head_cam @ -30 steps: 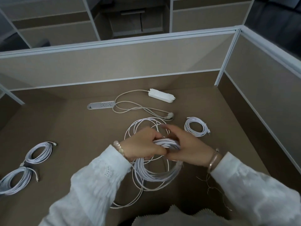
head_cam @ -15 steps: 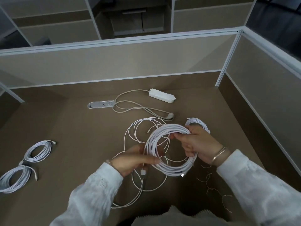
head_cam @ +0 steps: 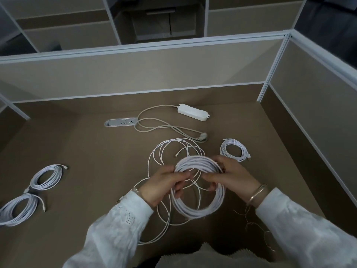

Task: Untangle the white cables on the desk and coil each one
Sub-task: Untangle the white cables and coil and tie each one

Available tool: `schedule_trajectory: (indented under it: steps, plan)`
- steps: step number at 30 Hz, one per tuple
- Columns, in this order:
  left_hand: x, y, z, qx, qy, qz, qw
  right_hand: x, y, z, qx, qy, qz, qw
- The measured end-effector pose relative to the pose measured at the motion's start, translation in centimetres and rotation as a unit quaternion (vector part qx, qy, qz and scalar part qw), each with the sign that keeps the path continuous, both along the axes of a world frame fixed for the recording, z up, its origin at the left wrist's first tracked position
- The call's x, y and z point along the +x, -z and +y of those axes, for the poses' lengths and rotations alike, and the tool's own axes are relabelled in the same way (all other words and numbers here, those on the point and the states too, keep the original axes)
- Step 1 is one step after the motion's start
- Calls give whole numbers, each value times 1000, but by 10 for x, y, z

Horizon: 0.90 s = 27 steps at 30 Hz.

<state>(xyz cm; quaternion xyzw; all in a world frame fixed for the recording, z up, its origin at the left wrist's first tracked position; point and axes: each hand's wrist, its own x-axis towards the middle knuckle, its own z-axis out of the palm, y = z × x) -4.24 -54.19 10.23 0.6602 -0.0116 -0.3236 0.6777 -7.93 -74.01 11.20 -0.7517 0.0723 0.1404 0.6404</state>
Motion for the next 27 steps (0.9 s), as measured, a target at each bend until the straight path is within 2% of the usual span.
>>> schedule_trajectory:
  steps: [2,5,7,9,11,14,17,21,27]
  plan:
    - [0,-3,-2,61,72,-40,995,3,4,-1,-84,-41,-44,995]
    - [3,-5,-8,145,166,-90,971,6,15,7,-269,-122,-149,944]
    - [10,-6,-8,200,185,-121,954,8,20,11,-311,-128,-156,929]
    - [19,-1,-3,255,201,-144,935,9,19,11,-294,-133,-134,937]
    - [25,6,0,271,205,-123,932,8,14,10,-273,-148,-133,941]
    - [18,4,-10,205,224,-52,951,5,11,8,-271,-167,-149,936]
    - [14,2,-24,129,222,-34,966,5,19,1,-277,-118,-157,941]
    - [11,-2,-35,38,172,28,984,0,17,-7,-180,-59,-109,976]
    - [15,9,-55,34,184,135,973,-6,28,-27,-75,-57,-37,995]
